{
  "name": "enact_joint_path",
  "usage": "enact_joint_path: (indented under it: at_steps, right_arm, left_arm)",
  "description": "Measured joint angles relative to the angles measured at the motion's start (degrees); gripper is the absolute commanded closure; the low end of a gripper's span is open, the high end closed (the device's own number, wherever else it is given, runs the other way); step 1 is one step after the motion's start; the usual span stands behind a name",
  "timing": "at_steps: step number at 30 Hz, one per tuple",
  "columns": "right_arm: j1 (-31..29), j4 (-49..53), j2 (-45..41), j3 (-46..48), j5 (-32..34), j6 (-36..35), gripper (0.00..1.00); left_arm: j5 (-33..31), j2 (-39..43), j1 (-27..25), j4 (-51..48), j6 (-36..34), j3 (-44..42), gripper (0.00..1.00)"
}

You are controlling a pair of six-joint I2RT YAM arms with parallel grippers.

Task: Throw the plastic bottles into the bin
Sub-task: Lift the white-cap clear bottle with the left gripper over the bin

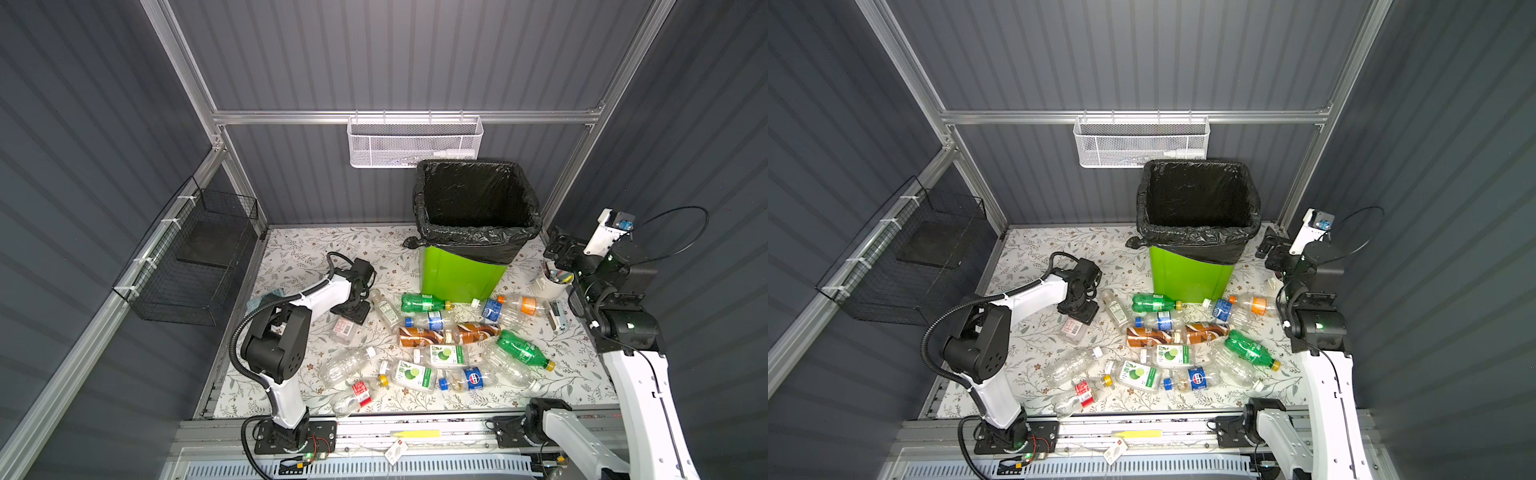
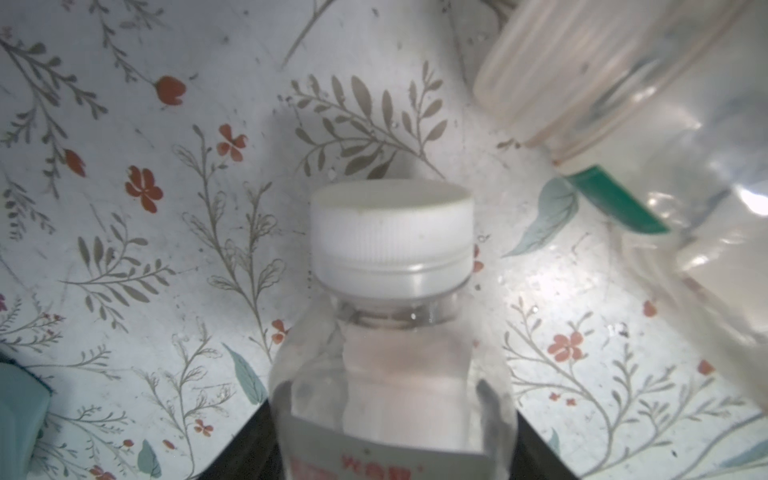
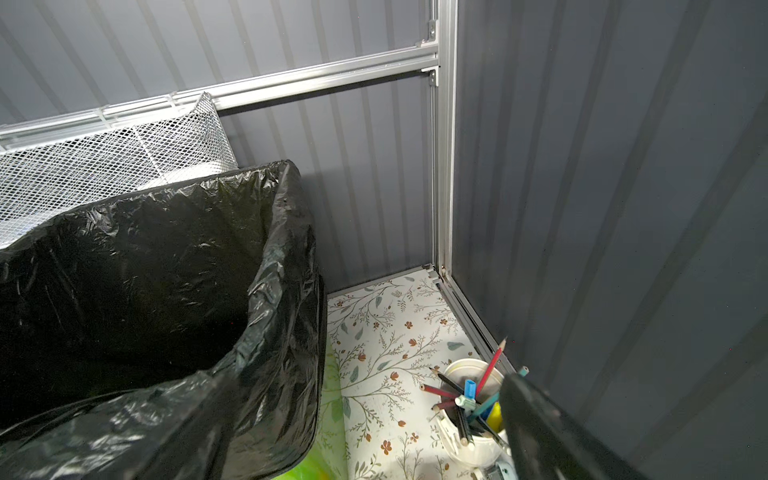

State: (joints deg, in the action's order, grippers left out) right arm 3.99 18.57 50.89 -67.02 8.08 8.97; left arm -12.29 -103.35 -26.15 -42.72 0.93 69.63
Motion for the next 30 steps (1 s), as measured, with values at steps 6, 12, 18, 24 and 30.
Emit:
enact_joint_path:
  at_steps: [6,12,18,24,30]
  right_arm:
    - [1.0,-0.1,-0.7,0.2,-0.2,0.0,0.01]
    - [1.8,-0.9,-1.3,0.9,-0.4,0.2,0.01]
    - [2.7,-1.7,-2.5,2.2,-0.6,1.1,0.01]
    - [4.2,-2.3,-6.1,4.9,-0.2,1.9,0.01]
    - [5.0,-2.3,-7.0,5.0,-2.4,2.6,0.01]
  left_arm:
    - [-1.1,7.5,3.4,0.7,1.7,4.1,0.47]
    - [-1.7,20.8,6.5,10.4,1.7,15.4,0.47]
    - [-0.2,26.1,6.3,28.4,2.5,29.3,0.45]
    - [8.3,20.4,5.9,44.9,10.4,38.8,0.45]
    - [21.5,-4.9,-4.4,39.9,13.3,67.6,0.15]
